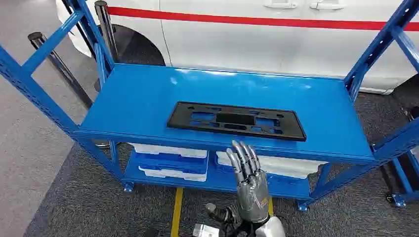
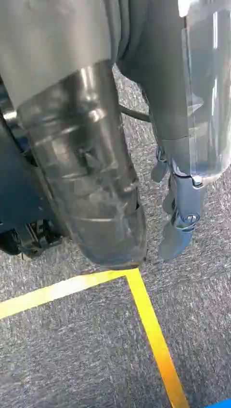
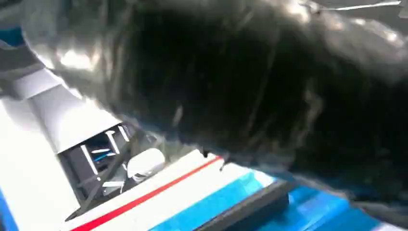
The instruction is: Take the parts from the cabinet and place them on the table.
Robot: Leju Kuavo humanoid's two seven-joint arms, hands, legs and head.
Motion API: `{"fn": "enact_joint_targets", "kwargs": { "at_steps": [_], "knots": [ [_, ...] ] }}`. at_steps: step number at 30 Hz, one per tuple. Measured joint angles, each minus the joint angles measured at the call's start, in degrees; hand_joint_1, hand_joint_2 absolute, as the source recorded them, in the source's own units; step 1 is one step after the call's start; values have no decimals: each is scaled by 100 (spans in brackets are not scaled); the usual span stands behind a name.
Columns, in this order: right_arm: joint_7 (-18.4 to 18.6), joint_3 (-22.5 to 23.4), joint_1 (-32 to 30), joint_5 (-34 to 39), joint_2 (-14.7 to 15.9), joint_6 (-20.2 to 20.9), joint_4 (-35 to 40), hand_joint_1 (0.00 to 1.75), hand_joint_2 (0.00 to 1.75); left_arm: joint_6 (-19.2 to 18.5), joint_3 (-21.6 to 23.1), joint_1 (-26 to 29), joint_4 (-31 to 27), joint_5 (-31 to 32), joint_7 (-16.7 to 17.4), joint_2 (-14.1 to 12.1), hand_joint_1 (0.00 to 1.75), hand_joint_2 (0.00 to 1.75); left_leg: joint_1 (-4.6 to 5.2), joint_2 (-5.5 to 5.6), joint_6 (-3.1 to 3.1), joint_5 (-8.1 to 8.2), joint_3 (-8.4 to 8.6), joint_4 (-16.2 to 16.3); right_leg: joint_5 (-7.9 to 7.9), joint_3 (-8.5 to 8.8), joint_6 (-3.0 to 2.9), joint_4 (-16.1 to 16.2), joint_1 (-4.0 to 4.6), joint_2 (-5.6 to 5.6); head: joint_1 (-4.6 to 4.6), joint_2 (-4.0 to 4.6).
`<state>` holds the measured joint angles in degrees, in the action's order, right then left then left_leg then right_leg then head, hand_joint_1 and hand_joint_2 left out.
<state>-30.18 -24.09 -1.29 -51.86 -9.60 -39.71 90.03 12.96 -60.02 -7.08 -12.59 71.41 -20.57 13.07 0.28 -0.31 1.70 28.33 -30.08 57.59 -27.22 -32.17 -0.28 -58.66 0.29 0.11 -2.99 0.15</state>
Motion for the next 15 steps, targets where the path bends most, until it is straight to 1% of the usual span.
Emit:
{"fn": "enact_joint_targets", "kwargs": {
  "at_steps": [1, 4, 7, 8, 11, 15],
  "knots": [
    [50, -61, 40, 223, 4, 0, 0, 0, 175, 0, 0, -3, 0, -9, 0, 0, 0, 0, 0, 0, 0, 0, 0, 0, 0, 0, 0, 0, 0, 0, 0, 0],
    [140, -219, 122, 859, 48, 4, 18, 0, 175, 7, 0, -4, 0, -46, -9, 0, 0, 0, 0, -1, 0, 0, 1, 0, 0, 0, 0, 0, 1, 0, 0, 0],
    [79, -393, 138, 1681, 140, 41, 124, 0, 175, 28, 0, 0, 0, -96, -39, 0, 0, 0, 0, -1, 0, 0, 0, 0, 0, 0, 0, 0, 0, -1, 0, 0],
    [59, -439, 138, 1829, 177, 103, 177, 0, 175, 39, 0, 3, 0, -105, -48, -2, 0, 0, 0, -1, 0, 0, 0, 0, 0, -1, 0, 0, 0, 0, 2, 0],
    [6, -522, 131, 1984, 319, 221, 315, 0, 175, 59, 0, 5, 0, -114, -55, -2, 0, 0, 0, -1, 0, 0, -1, 0, 0, -1, 0, 1, 0, 0, 2, 0],
    [-40, -537, 81, 1925, 476, 269, 433, 0, 175, 74, -2, 10, 0, -162, -70, -2, 0, 0, 1, -1, 0, 0, -1, 0, 0, 0, 0, 2, 0, -1, 2, 0]
  ]
}}
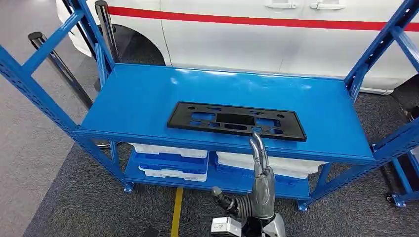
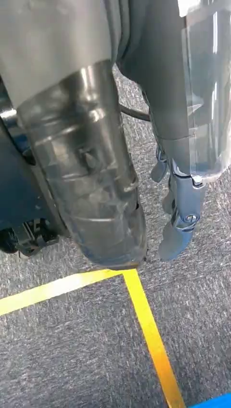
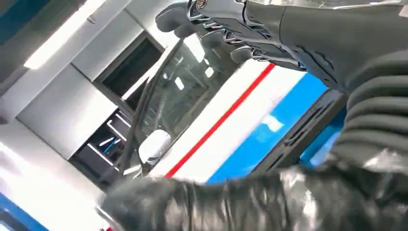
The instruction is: Take the parts from the cabinet and place them on the table.
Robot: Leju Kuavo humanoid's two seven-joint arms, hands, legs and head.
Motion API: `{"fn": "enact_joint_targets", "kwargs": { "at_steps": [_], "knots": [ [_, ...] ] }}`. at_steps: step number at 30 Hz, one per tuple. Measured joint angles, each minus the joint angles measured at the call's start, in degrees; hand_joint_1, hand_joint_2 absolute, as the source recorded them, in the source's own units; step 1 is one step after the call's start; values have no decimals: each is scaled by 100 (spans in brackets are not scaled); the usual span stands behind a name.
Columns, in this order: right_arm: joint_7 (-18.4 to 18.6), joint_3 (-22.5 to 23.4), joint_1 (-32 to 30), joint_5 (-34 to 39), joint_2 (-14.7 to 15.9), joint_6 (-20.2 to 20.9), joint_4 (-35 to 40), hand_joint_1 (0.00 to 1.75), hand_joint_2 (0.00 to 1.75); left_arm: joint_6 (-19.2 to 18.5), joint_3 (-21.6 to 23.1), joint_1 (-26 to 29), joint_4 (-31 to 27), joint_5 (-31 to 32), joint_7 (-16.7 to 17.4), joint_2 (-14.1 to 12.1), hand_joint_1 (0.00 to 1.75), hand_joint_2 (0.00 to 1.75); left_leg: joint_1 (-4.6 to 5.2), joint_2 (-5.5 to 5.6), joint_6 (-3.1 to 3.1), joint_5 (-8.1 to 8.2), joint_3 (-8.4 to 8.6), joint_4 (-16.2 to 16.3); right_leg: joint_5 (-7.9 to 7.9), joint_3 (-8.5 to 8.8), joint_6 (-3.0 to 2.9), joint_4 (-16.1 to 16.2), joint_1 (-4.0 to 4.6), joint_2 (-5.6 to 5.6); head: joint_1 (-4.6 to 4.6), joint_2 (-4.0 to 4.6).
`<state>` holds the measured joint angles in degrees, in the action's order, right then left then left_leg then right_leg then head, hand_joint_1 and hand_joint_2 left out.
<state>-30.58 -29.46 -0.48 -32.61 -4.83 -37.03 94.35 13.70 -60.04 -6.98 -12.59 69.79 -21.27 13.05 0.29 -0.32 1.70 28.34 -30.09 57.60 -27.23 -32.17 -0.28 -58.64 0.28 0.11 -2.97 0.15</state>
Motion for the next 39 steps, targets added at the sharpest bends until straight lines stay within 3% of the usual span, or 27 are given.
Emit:
{"fn": "enact_joint_targets", "kwargs": {
  "at_steps": [4, 8, 9, 10, 11, 13, 14, 15, 16, 17, 19, 20, 27, 28, 30, 31, 32, 33, 34, 35, 36, 37, 38, 39],
  "knots": [
    [-24, 0, -75, -18, 144, 68, 118, 0, 175, 2, -7, 5, 0, -17, -7, -2, 0, 0, 0, 0, 0, 0, 0, 1, 0, 0, 0, 2, -6, 0, 0, 0],
    [-33, 0, -155, -20, 217, 63, 269, 0, 175, 2, -13, 24, 0, -37, -28, -15, 0, 0, 29, 9, 53, 3, -21, 28, 32, -1, 45, 32, -38, 0, 0, 0],
    [-33, 0, -161, -20, 219, 61, 313, 0, 175, 0, -13, 26, 0, -37, -42, -13, 0, 0, -27, 5, 94, -52, 15, -72, 31, 15, 61, 41, 0, 1, 0, 0],
    [-33, 0, -169, -20, 234, 59, 343, 0, 175, -2, -13, 32, 0, -37, -52, -13, 0, 0, -50, -23, 103, -96, 58, -140, -32, 10, 72, -30, -24, 1, 0, 0],
    [-39, 0, -168, -20, 247, 59, 370, 0, 175, -4, -13, 31, 0, -39, -55, -13, 0, 0, -58, -23, 127, -114, 68, -168, -187, -97, 101, -232, -20, 2, -11, 0],
    [-39, 0, -194, -20, 280, 59, 374, 0, 175, -9, -13, 33, 0, -39, -68, -13, 0, 0, -61, -32, 132, -116, 57, -166, -599, -511, 155, -1074, -76, 2, -9, 0],
    [-37, 0, -221, -28, 304, 68, 374, 0, 175, -24, -13, 41, 0, -35, -87, -13, 0, 0, -61, -35, 129, -113, 55, -163, -724, -727, 189, -1486, -114, 1, -9, 0],
    [-24, 0, -239, -48, 324, 78, 374, 0, 175, -59, -13, 45, 0, -18, -120, -15, 0, 0, -67, -35, 121, -107, 55, -155, -709, -826, 219, -1650, -147, -1, -7, 0],
    [-9, 0, -252, -99, 339, 96, 374, 0, 175, -145, -13, 49, 0, 2, -186, -15, 0, 0, -84, -33, 99, -93, 64, -146, -547, -791, 253, -1541, -186, -4, -9, 0],
    [7, 0, -256, -162, 354, 111, 374, 0, 175, -244, -7, 54, 0, 15, -273, -15, 0, 0, -107, -27, 65, -70, 73, -121, -291, -633, 286, -1188, -226, -6, -7, 0],
    [26, 0, -258, -236, 378, 173, 374, 0, 175, -432, 2, 57, 0, 15, -408, -15, 0, 0, -165, -16, -52, 18, 77, -19, 163, -198, 364, -218, -301, -17, -11, 0],
    [28, 0, -257, -247, 385, 177, 372, 0, 175, -455, 2, 60, 0, 15, -429, -17, 0, 0, -165, -17, -80, 36, 65, -1, 84, -167, 384, -182, -292, -12, -11, 0],
    [28, 0, -259, -256, 391, 184, 370, 0, 175, -477, 2, 61, 0, 13, -446, -24, 0, 0, -158, -9, -93, 43, 53, -1, 28, -159, 387, -200, -274, -9, -13, 0],
    [37, 0, -260, -267, 400, 197, 367, 0, 175, -505, 2, 54, 0, 7, -468, -42, 0, 0, -129, -8, -125, 63, 8, 40, 24, -162, 365, -150, -227, -4, -31, 0],
    [37, 0, -267, -280, 402, 206, 376, 0, 175, -527, 2, 44, 0, 2, -492, -44, 0, 0, -132, -6, -141, 80, -2, 82, 33, -176, 309, -124, -221, 7, -29, 0],
    [43, 2, -278, -304, 415, 218, 378, 0, 175, -566, 2, 47, 0, -2, -527, -46, 0, 0, -130, -8, -164, 73, 1, 56, 29, -201, 229, -180, -235, 13, -9, 0],
    [48, 6, -293, -317, 426, 230, 378, 0, 175, -588, 2, 51, 0, -2, -544, -46, 0, 0, -127, -9, -179, 73, 2, 66, 26, -216, 211, -172, -225, 17, -11, 0],
    [50, 11, -325, -365, 450, 256, 378, 0, 175, -625, 2, 67, 0, -9, -581, -52, 0, 0, -166, -17, -241, 64, 29, 28, 21, -225, 101, -178, -182, 28, -11, 0],
    [50, 15, -324, -391, 457, 258, 398, 0, 175, -636, 2, 64, 0, -11, -599, -52, 0, 0, -186, -13, -256, 415, -197, 529, 29, -207, -20, -150, -174, 11, -7, 0],
    [52, 15, -343, -402, 466, 260, 398, 0, 175, -636, 2, 81, 0, -15, -599, -57, 0, 0, -163, -11, -229, 881, -810, 1753, 17, -209, -74, -154, -100, 4, -7, 0],
    [88, 17, -359, -402, 492, 328, 398, 0, 175, -616, 2, 97, 0, -37, -575, -61, 0, 0, -107, -4, -104, 264, -582, 1113, 0, -161, -100, -158, -35, 30, -7, 0],
    [96, 17, -359, -402, 494, 354, 400, 0, 175, -614, 2, 94, 0, -39, -570, -61, 0, 0, -78, 3, -42, 5, -363, 624, -7, -139, -100, -157, -29, 32, -9, 0],
    [105, 18, -359, -402, 494, 361, 404, 0, 175, -610, 2, 93, 0, -39, -562, -72, 0, 0, -41, 7, 20, -29, -235, 300, -12, -140, -97, -155, -29, 30, -15, 0],
    [109, 20, -361, -402, 496, 361, 405, 0, 175, -608, 2, 84, 0, -37, -557, -74, 0, 0, -30, 5, 1, -11, -192, 158, -15, -166, -74, -176, -3, 35, -7, 0]
  ]
}}
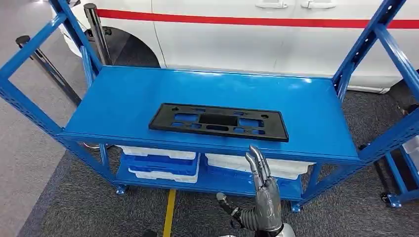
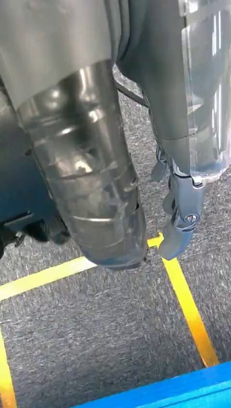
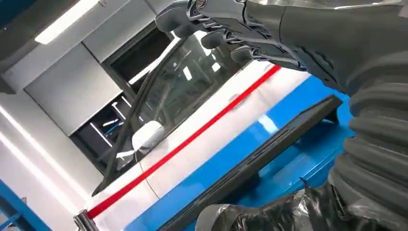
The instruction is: Take the parts from the cabinet and place them on the table.
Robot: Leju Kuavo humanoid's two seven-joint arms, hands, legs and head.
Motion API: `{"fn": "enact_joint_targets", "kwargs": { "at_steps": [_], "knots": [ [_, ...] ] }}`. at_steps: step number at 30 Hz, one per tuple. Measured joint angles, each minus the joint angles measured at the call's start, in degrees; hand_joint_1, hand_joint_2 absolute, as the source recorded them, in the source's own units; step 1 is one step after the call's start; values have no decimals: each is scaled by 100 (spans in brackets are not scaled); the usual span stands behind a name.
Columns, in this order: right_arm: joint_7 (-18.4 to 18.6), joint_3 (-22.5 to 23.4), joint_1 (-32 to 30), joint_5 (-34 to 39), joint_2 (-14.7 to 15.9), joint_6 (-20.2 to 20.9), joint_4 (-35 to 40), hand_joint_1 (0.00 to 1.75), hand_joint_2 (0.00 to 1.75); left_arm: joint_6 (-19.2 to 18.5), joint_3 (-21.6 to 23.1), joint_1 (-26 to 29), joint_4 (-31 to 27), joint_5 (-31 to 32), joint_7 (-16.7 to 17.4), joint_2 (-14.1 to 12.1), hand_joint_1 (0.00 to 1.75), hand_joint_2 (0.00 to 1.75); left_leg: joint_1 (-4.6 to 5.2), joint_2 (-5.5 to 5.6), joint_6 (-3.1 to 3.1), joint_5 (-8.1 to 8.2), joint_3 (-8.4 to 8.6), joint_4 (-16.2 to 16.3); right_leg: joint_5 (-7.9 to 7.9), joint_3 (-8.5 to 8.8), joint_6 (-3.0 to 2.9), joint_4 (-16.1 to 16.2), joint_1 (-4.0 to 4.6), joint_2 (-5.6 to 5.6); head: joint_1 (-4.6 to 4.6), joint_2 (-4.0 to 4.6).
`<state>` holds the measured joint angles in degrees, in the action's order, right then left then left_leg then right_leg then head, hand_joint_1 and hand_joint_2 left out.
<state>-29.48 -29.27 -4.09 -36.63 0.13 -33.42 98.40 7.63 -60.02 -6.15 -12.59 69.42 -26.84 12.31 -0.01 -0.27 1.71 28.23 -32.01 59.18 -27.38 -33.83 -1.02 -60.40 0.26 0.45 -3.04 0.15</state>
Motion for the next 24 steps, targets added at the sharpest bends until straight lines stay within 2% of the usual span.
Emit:
{"fn": "enact_joint_targets", "kwargs": {
  "at_steps": [2, 3, 4, 5, 6, 7, 8, 9, 10, 11, 12, 13, 14, 15, 18, 20, 21, 23, 24],
  "knots": [
    [4, 0, -9, -2, 2, 0, 2, 0, 175, 0, 0, -1, 0, 13, 17, 0, 0, 0, 25, 5, -6, -8, -11, 13, 36, -19, 58, 30, -29, -10, 0, 0],
    [4, 0, -13, -4, 7, 0, 2, 0, 175, 0, 0, 16, 0, 24, 28, 0, 0, 0, 30, 6, 16, -25, -7, -8, 51, -6, 86, 54, -32, -10, -7, 0],
    [13, 2, -15, -4, 13, 0, 20, 0, 175, 0, 0, 22, 0, 31, 41, 2, 0, 0, -50, 0, 51, -90, 40, -118, 29, -2, 125, 44, -4, -13, -2, 0],
    [15, 9, -24, -4, 28, 4, 24, 0, 175, 0, 2, 18, 0, 35, 46, 4, 0, 0, -33, -10, 64, -118, 64, -163, -54, -26, 148, -49, -28, -15, -11, 0],
    [15, 15, -23, -2, 35, 17, 33, 0, 175, 0, 2, 12, 0, 37, 55, 4, 0, 0, -34, -18, 94, -132, 62, -173, -241, -149, 173, -301, -41, -14, -11, 0],
    [15, 24, -29, 4, 44, 22, 33, 0, 175, 0, 2, 6, 0, 39, 63, 4, 0, 0, -29, -22, 109, -133, 52, -171, -486, -362, 197, -748, -60, -15, -13, 0],
    [22, 33, -53, 39, 55, 57, 33, 0, 175, 0, 2, 12, 0, 42, 66, 4, 0, 0, -25, -28, 110, -132, 49, -165, -666, -562, 216, -1176, -73, -15, -9, 0],
    [35, 42, -76, 105, 59, 103, 33, 0, 175, 2, 2, 18, 0, 42, 72, 4, 0, 0, -24, -31, 113, -129, 45, -160, -743, -711, 235, -1483, -84, -16, -13, 0],
    [57, 48, -90, 190, 66, 159, 33, 0, 175, 4, 2, 21, 0, 42, 77, 4, 0, 0, -25, -31, 110, -127, 45, -156, -683, -734, 248, -1528, -100, -16, -9, 0],
    [66, 55, -96, 251, 70, 197, 33, 0, 0, 4, 2, 23, 0, 42, 77, 4, 0, 0, -26, -29, 107, -123, 46, -147, -510, -637, 257, -1334, -114, -19, -13, 0],
    [66, 63, -95, 287, 72, 212, 33, 0, 0, 7, 2, 22, 0, 42, 76, 7, 0, 0, -30, -25, 95, -114, 47, -131, -259, -427, 256, -919, -124, -21, -11, 0],
    [74, 79, -95, 326, 72, 221, 33, 0, 0, 7, 2, 21, 0, 42, 76, 9, 0, 0, -34, -19, 72, -94, 50, -105, 1, -144, 246, -366, -129, -29, -11, 0],
    [102, 92, -92, 367, 72, 223, 33, 0, 0, 9, 2, 22, 0, 40, 77, 11, 0, 0, -34, -18, 46, -76, 43, -84, 31, 16, 227, 3, -130, -42, -13, 0],
    [147, 107, -97, 378, 72, 219, 33, 0, 0, 13, 2, 18, 0, 37, 79, 11, 0, 0, 11, -12, 5, -51, 23, -40, 11, 44, 201, 61, -83, -40, -9, 0],
    [214, 208, -127, 363, 72, 181, 33, 0, 0, 17, 2, 21, 0, 37, 79, 11, 0, 0, -5, -19, -80, -68, 33, -79, 22, 20, 119, 49, -63, -15, -4, 0],
    [223, 229, -127, 352, 68, 175, 35, 0, 0, 17, 2, 18, 0, 35, 79, 9, 0, 0, -32, -13, -142, 33, 2, 27, 68, 56, 43, 129, -107, -22, -4, 0],
    [225, 234, -124, 352, 61, 168, 35, 0, 0, 17, 2, 22, 2, 35, 79, 9, 0, 0, -33, -9, -169, 232, -118, 295, 69, 55, -1, 136, -109, -29, 7, 0],
    [230, 242, -137, 350, 44, 166, 35, 0, 0, 17, 2, 31, 2, 35, 79, 9, 0, 0, -47, -9, -207, 674, -523, 1172, 68, 43, -21, 135, -93, -40, 5, 0],
    [229, 247, -141, 350, 44, 166, 35, 0, 0, 17, 2, 38, 2, 35, 79, 9, 0, 0, -48, -9, -218, 801, -701, 1544, 67, 36, -23, 133, -88, -41, 4, 0]
  ]
}}
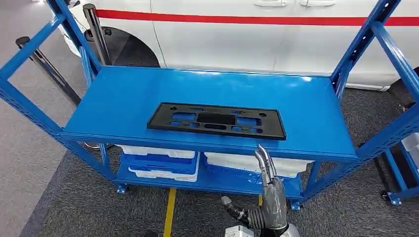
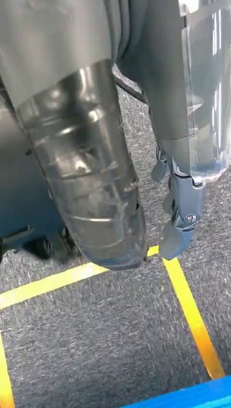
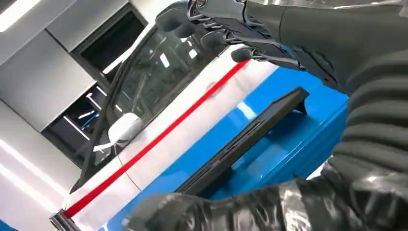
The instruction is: Take the parts from the cabinet and place them on the table.
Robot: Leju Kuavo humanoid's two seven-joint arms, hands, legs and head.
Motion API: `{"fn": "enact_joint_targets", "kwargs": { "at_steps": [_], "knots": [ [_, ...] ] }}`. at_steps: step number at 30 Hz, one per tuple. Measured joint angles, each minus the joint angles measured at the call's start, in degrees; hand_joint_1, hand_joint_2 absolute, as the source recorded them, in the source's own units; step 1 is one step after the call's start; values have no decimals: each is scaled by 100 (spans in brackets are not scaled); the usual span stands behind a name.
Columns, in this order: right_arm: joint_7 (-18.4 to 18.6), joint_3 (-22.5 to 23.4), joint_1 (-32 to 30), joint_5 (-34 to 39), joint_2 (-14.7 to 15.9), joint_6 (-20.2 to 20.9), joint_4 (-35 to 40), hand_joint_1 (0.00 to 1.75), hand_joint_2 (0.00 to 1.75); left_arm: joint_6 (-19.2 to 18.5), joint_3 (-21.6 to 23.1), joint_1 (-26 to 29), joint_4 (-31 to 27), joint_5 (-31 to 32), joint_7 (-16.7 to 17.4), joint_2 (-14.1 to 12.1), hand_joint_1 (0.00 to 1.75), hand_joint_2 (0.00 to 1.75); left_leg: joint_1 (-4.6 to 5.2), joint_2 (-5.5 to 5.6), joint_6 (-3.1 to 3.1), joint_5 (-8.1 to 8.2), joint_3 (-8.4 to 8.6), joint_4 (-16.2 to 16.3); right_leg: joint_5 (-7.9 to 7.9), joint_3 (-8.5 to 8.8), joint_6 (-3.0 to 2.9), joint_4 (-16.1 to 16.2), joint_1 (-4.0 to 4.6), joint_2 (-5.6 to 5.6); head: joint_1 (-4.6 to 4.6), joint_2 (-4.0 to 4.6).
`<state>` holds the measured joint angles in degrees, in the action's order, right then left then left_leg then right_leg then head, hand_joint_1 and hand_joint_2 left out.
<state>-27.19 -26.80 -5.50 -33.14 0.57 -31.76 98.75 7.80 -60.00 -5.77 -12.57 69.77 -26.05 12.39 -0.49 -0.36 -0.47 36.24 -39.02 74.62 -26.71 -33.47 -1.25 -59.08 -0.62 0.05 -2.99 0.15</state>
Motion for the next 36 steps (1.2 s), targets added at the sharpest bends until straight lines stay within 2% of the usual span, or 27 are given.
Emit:
{"fn": "enact_joint_targets", "kwargs": {
  "at_steps": [1, 2, 5, 6, 8, 9, 10, 11, 12, 14, 15, 16, 17, 18, 20, 21, 24, 25, 26, 27, 28, 30, 31, 32, 33, 35, 36],
  "knots": [
    [2, 9, -6, 0, 0, 0, -2, 0, 0, 0, 0, 12, 2, 0, 0, 0, 0, 0, -2, 0, -4, -14, -77, 158, -1, 3, -1, -2, 0, 0, 0, 0],
    [2, 15, -11, 0, 0, 0, -2, 0, 0, 0, 0, 22, 2, 0, 0, 0, 0, 0, -8, 0, -3, -175, -4, 5, -1, 11, 0, -3, 0, 5, 2, 0],
    [2, 26, -11, -2, -2, 0, -2, 0, 0, 0, 0, 19, 2, 0, 0, -4, 0, 0, -17, 1, 42, -895, 675, -1392, -21, 46, 29, -14, -4, 17, 0, 0],
    [2, 28, -9, -2, -2, 0, -2, 0, 0, 0, 0, 11, 2, 0, 0, -2, 0, 0, 11, 8, 53, -805, 754, -1567, -32, 34, 63, -33, 33, 17, 2, 0],
    [4, 31, -11, -4, -2, -2, -2, 0, 0, 0, 0, 9, 2, 0, 0, -2, 0, 0, 25, 15, 101, -832, 739, -1593, -10, 13, 125, -33, 24, 14, -4, 0],
    [4, 31, -11, -4, -2, -2, -2, 0, 175, 0, 0, 26, 2, 0, 2, -4, 0, 0, 38, 16, 134, -834, 737, -1588, 6, 23, 153, -11, 16, 14, -7, 0],
    [7, 35, -8, -31, -2, -18, 0, 0, 175, 2, 0, 33, 2, 0, 2, -4, 0, 0, 9, 18, 184, -866, 744, -1637, 3, 28, 188, -10, 34, 15, -4, 0],
    [15, 46, -16, -147, -2, -75, 4, 0, 175, 0, 0, 30, 4, 2, 2, 2, 0, 0, -11, 2, 237, -903, 771, -1678, -62, 20, 215, -75, -2, 15, -4, 0],
    [17, 55, -19, -280, -4, -145, 15, 0, 175, 0, 2, 21, 4, 4, 0, 2, 0, 0, -9, 1, 276, -911, 770, -1693, -214, -65, 229, -260, -1, 11, -13, 0],
    [30, 59, -29, -422, -4, -181, 13, 0, 175, -22, 4, 17, 4, 22, 0, 2, 0, 0, 5, -8, 309, -913, 758, -1691, -648, -440, 254, -1073, -10, 12, -11, 0],
    [33, 61, -48, -437, -4, -181, 13, 0, 175, -41, 4, 20, 4, 37, 0, 2, 0, 0, 12, -13, 311, -911, 753, -1688, -796, -631, 266, -1473, -13, 11, -11, 0],
    [44, 63, -57, -463, -4, -181, 13, 0, 175, -85, 4, 24, 4, 57, -4, 0, 0, 0, 17, -13, 312, -910, 751, -1681, -809, -735, 268, -1682, -14, 10, -9, 0],
    [44, 68, -54, -509, -2, -184, 13, 0, 175, -135, 7, 25, 4, 61, -13, -2, 0, 0, 18, -13, 313, -908, 751, -1672, -685, -702, 265, -1606, -14, 10, -11, 0],
    [44, 70, -51, -547, -2, -188, 13, 0, 175, -166, 9, 23, 4, 70, -22, -2, 0, 0, 19, -9, 308, -904, 753, -1663, -479, -561, 255, -1313, -13, 10, -9, 0],
    [61, 72, -43, -658, -2, -208, 22, 0, 175, -238, 26, 21, 4, 79, -41, 0, 0, 0, 19, 2, 288, -880, 766, -1640, -1, -70, 206, -336, -11, 9, -11, 0],
    [90, 74, -30, -713, 0, -212, 22, 0, 175, -249, 37, 21, 4, 81, -44, 0, 0, 0, 46, 2, 262, -865, 754, -1628, -67, 55, 185, -81, 17, 7, -11, 0],
    [203, 83, -30, -1062, 15, -295, 26, 0, 175, -299, 63, 18, 4, 120, -31, -2, 0, 0, 42, -2, 178, -867, 738, -1640, -42, 17, 147, -38, 53, 26, -4, 0],
    [221, 83, -29, -1130, 28, -306, 26, 0, 175, -319, 77, 15, 4, 125, -31, -2, 0, 0, 44, -5, 145, -868, 751, -1652, -29, 24, 116, -13, 42, 27, -7, 0],
    [258, 85, -27, -1211, 39, -332, 26, 0, 175, -323, 98, 11, 4, 140, -31, -7, 0, 0, 31, 2, 105, -810, 733, -1589, 5, 60, 67, 52, -11, 18, -4, 0],
    [284, 92, -19, -1287, 52, -365, 26, 0, 175, -330, 111, 12, 4, 151, -33, -7, 0, 0, 32, 7, 85, -701, 673, -1443, 1, 72, 40, 64, -10, 19, -5, 0],
    [325, 103, -7, -1370, 68, -393, 26, 0, 175, -337, 118, 12, 4, 168, -33, -7, 0, 0, 27, 11, 72, -498, 516, -1115, 1, 67, 14, 62, -7, 9, 4, 0],
    [406, 140, -10, -1508, 111, -420, 17, 0, 175, -341, 133, 21, 4, 175, -31, -7, 0, 0, 15, 10, 43, -99, 65, -200, -8, 60, -2, 56, 2, 1, 0, 0],
    [450, 164, -12, -1574, 140, -435, 9, 0, 175, -345, 138, 29, 4, 175, -26, -7, 0, 0, 11, 9, 30, -56, -81, 79, -11, 59, -5, 48, 3, 2, 2, 0],
    [488, 192, -15, -1642, 162, -455, 4, 0, 175, -352, 142, 40, 4, 177, -17, -7, 0, 0, 4, 9, 28, -132, -111, 109, -19, 63, -6, 43, 3, 6, 2, 0],
    [525, 223, -20, -1696, 190, -479, -2, 0, 175, -358, 142, 46, 4, 181, -17, -11, 0, 0, -10, 9, 28, -352, -16, -139, -29, 77, 3, 39, 2, 14, 2, 0],
    [586, 284, -30, -1764, 245, -496, -2, 0, 175, -372, 146, 44, 4, 192, -17, -24, 0, 0, -21, 8, 51, -912, 449, -1130, -65, 125, 38, 26, -4, 27, 2, 0],
    [614, 308, -36, -1792, 265, -501, -2, 0, 175, -378, 149, 45, 4, 195, -17, -24, 0, 0, -24, 10, 70, -969, 584, -1479, -84, 133, 63, 19, -4, 26, 0, 0]
  ]
}}
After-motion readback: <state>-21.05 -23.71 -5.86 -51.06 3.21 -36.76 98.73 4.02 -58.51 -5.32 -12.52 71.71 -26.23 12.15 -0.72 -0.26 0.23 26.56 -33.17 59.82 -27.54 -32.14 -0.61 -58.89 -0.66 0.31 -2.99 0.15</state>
